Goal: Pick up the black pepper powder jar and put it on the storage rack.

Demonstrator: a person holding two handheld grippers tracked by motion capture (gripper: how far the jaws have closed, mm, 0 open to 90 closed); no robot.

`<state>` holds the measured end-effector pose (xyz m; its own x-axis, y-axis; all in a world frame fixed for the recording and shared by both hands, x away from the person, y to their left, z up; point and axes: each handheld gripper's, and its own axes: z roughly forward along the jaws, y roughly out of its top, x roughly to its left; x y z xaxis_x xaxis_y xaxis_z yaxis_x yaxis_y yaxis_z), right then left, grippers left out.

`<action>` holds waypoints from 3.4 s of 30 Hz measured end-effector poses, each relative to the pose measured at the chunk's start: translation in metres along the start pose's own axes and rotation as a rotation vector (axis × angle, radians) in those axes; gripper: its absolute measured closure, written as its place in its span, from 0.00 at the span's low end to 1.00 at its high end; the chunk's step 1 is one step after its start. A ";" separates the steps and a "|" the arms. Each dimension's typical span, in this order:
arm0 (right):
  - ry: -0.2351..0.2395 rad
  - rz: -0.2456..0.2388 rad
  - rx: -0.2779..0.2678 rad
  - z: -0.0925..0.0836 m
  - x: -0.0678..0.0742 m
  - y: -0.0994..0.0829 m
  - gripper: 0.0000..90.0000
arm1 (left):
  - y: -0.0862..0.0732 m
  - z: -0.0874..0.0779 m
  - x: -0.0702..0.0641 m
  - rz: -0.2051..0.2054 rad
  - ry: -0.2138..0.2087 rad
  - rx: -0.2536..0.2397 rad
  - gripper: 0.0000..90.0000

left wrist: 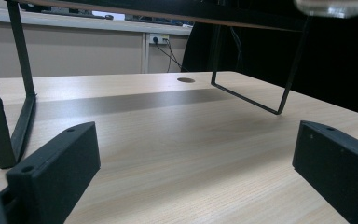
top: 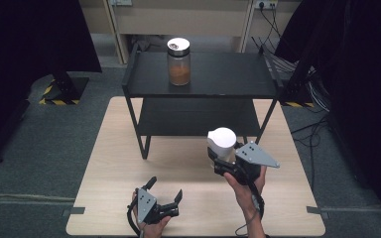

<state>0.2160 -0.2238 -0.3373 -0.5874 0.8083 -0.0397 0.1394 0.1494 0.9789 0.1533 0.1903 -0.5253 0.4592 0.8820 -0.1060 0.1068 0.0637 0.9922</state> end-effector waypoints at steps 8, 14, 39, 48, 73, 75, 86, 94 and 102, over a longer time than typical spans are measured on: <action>0.034 -0.018 -0.011 0.000 -0.003 0.029 0.34 | 0.001 0.000 0.000 -0.002 0.002 0.006 0.00; 0.079 -0.031 -0.012 -0.001 -0.009 0.052 0.34 | 0.001 0.001 0.000 -0.002 0.004 0.008 0.00; 0.196 0.001 0.017 0.016 -0.049 0.141 0.34 | 0.002 0.002 0.000 -0.006 0.004 0.017 0.00; 0.199 -0.004 0.021 0.024 -0.053 0.174 0.34 | 0.003 0.002 0.000 -0.012 0.006 0.020 0.00; 0.012 0.048 0.014 0.075 -0.057 0.209 0.34 | 0.003 0.002 0.003 -0.022 -0.003 0.023 0.00; -0.002 0.049 0.017 0.080 -0.056 0.210 0.34 | 0.003 0.002 0.003 -0.022 -0.004 0.025 0.00; -0.069 0.049 0.008 0.099 -0.054 0.207 0.34 | 0.003 0.002 0.004 -0.027 -0.007 0.027 0.00; -0.090 0.048 0.016 0.108 -0.053 0.206 0.34 | 0.003 0.002 0.004 -0.029 -0.009 0.025 0.00; -0.092 0.036 0.015 0.111 -0.051 0.202 0.34 | 0.003 0.002 0.004 -0.028 -0.008 0.024 0.00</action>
<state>0.3623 -0.1721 -0.1599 -0.5063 0.8620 -0.0238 0.1712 0.1276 0.9770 0.1573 0.1933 -0.5231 0.4626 0.8763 -0.1348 0.1409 0.0774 0.9870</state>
